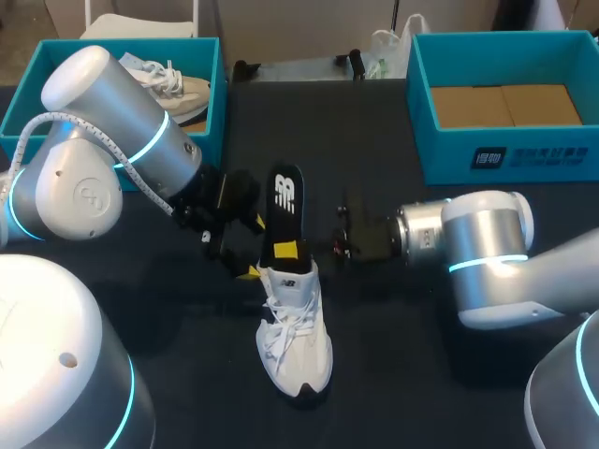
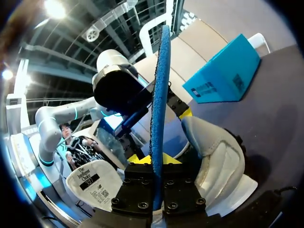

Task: Take the shoe out of the shoebox, open the shoe tongue, remove and reinsert the insole, then place the shoe into the shoebox

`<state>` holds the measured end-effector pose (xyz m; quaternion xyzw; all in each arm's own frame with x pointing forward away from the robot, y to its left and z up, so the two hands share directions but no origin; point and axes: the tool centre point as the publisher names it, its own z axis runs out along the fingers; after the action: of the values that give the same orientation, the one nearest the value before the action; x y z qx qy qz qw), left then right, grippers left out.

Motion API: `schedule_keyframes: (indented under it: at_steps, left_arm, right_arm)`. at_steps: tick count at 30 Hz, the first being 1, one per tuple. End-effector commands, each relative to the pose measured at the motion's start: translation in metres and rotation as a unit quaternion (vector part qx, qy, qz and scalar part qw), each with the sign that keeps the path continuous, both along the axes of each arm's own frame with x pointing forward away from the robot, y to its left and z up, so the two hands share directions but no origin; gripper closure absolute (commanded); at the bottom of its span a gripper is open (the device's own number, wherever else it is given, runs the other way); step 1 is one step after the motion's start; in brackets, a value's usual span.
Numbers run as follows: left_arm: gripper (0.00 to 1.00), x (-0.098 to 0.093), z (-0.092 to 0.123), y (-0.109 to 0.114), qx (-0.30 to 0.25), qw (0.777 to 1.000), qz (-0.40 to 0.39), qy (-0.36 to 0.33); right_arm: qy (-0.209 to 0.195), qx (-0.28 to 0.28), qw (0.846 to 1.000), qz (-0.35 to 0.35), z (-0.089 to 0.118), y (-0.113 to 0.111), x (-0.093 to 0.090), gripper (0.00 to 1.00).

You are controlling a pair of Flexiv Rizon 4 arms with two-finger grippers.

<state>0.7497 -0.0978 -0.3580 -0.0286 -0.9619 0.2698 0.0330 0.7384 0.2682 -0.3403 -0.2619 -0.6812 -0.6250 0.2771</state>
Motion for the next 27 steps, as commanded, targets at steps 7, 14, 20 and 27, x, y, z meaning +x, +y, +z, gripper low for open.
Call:
schedule_keyframes:
  at_steps: [7, 14, 20, 27]
  left_arm:
    - [0.0, 0.0, 0.0, 0.0, 0.001, 1.0, 0.0, 0.0]
    - [0.0, 0.0, 0.0, 0.0, 0.001, 1.0, 0.0, 0.0]
    - [0.0, 0.0, 0.0, 0.0, 0.001, 1.0, 0.0, 0.0]
    - [0.0, 0.0, 0.0, 0.0, 0.001, 1.0, 0.0, 0.0]
  right_arm:
    - [0.028, 0.001, 1.0, -0.002, -0.018, 0.006, -0.017, 1.0]
    - [0.0, -0.007, 1.0, -0.005, 0.0, 0.007, -0.015, 0.65]
    - [-0.02, -0.02, 1.0, 0.005, 0.012, 0.011, -0.006, 0.64]
    - [-0.036, -0.024, 0.999, 0.005, 0.022, 0.012, 0.002, 0.65]
